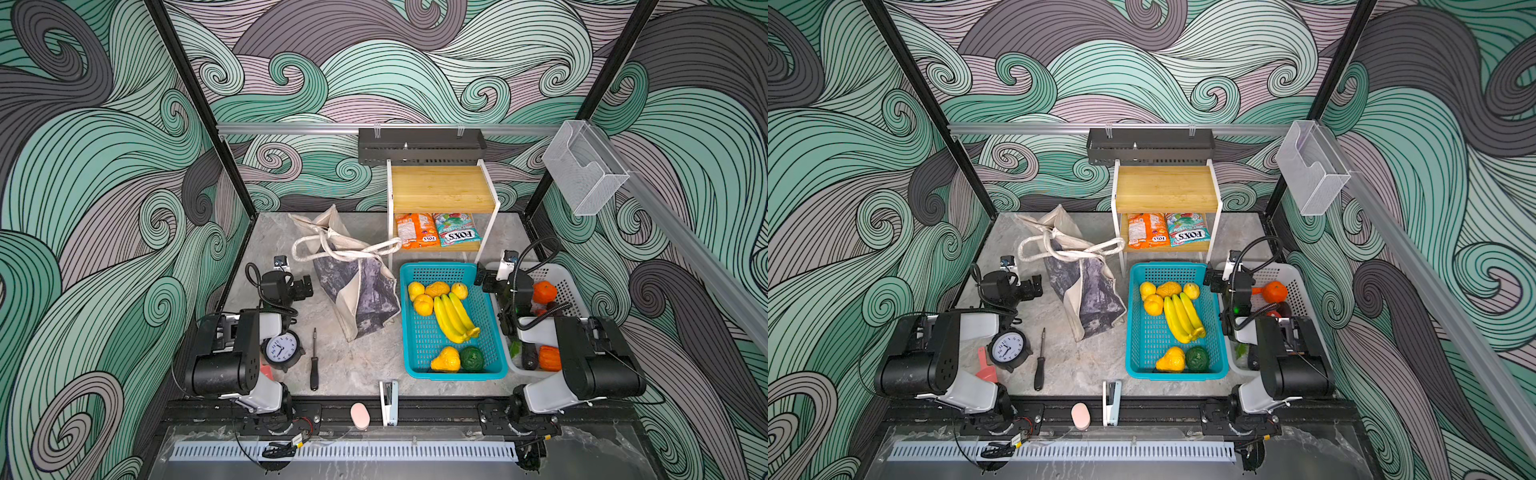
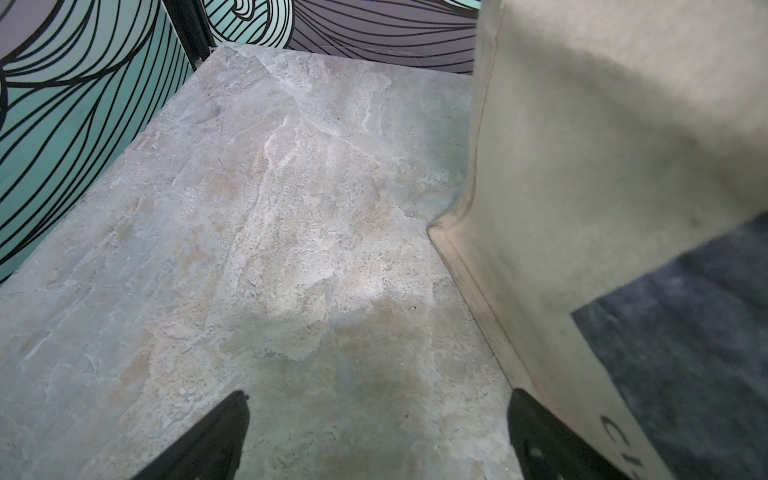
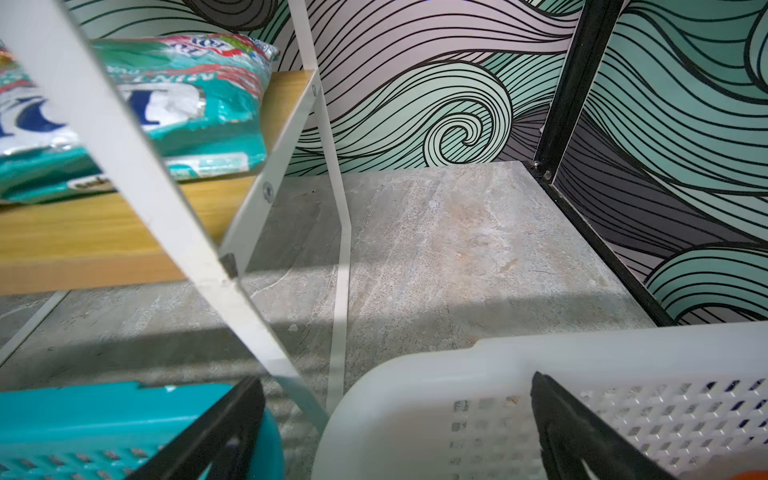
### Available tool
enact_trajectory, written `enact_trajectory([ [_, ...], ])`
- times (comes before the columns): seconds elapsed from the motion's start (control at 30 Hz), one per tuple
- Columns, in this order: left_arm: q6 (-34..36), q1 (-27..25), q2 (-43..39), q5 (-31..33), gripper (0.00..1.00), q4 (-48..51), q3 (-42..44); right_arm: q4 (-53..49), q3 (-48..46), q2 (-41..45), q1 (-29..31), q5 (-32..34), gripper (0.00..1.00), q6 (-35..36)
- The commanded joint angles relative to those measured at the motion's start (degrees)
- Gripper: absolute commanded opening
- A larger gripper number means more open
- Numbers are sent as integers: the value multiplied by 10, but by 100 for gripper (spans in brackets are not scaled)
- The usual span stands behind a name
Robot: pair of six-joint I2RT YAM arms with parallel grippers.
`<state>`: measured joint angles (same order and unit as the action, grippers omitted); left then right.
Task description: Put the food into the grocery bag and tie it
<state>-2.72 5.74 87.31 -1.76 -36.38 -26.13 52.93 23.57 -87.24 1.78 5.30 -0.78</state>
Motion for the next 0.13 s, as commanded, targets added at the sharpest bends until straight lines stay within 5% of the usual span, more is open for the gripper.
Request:
enact_trajectory([
  [0.0,7,-3,4,-7,99,-9,-14,-45,-1,-14,2,10,99,15],
  [0.1,7,-3,4,-7,99,-8,-15,-38,-9,-7,3,8,99,17],
])
